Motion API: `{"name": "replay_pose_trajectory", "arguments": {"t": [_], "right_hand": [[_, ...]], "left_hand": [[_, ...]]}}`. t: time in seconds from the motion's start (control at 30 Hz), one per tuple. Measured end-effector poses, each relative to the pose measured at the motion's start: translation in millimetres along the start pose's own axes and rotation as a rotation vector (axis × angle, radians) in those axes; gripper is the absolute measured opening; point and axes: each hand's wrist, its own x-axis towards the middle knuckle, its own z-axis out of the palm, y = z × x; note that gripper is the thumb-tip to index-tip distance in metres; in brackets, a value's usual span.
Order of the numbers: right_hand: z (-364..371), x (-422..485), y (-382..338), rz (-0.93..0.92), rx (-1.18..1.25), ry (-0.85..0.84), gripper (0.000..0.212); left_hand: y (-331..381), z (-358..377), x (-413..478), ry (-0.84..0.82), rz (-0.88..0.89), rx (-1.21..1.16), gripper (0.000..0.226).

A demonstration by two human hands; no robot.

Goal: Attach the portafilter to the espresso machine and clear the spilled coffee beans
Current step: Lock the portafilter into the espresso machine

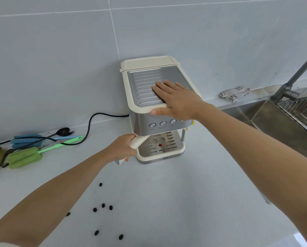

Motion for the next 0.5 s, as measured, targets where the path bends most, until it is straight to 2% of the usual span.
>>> {"name": "replay_pose_trajectory", "arguments": {"t": [0.1, 0.27, 0.4, 0.5], "right_hand": [[0.0, 0.2, 0.2, 0.005, -0.004, -0.011, 0.078], [0.1, 0.8, -0.4, 0.001, -0.007, -0.007, 0.078], [0.5, 0.5, 0.3, 0.003, -0.013, -0.008, 0.079], [1.5, 0.5, 0.4, 0.003, -0.012, -0.014, 0.079]], "left_hand": [[4.1, 7.3, -3.1, 0.011, -0.010, 0.013, 0.035], [8.6, 6.8, -6.2, 0.028, -0.040, 0.077, 0.024], [13.6, 12.7, -9.5, 0.046, -0.063, 0.105, 0.028], [19.5, 29.3, -13.0, 0.090, -0.088, 0.066, 0.025]]}}
